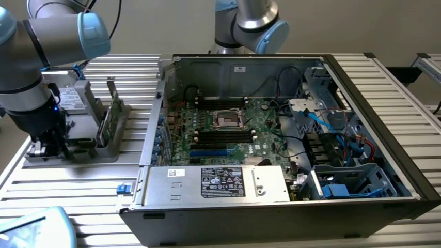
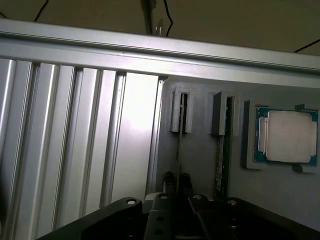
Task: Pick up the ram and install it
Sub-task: 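Pick up the ram and move it above insertion slot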
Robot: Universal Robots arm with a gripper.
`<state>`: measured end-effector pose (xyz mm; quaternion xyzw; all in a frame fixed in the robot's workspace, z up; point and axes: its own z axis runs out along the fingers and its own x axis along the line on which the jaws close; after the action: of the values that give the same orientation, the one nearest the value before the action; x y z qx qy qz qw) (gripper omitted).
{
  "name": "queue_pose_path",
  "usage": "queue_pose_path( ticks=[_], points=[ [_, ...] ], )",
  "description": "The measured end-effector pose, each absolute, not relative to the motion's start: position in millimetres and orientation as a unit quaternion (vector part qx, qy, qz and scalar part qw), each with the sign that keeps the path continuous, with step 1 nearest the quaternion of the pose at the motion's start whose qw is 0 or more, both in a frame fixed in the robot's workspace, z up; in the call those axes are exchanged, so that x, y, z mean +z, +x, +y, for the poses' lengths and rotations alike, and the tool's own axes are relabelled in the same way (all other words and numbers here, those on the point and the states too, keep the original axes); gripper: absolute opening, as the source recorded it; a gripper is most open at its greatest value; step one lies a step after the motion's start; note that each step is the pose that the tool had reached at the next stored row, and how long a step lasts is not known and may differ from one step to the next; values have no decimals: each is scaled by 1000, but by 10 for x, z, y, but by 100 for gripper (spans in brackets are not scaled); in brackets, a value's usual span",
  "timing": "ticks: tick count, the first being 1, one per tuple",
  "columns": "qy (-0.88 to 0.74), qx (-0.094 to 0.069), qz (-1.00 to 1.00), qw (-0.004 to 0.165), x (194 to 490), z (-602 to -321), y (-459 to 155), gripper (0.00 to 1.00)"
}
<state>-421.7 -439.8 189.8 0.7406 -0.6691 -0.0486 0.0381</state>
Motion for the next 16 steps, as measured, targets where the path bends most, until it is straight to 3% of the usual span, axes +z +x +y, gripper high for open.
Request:
queue_pose_path(
  ticks=[16],
  points=[
    [741,-49,-669,39,1896,-4398,-4217,14]
  ],
)
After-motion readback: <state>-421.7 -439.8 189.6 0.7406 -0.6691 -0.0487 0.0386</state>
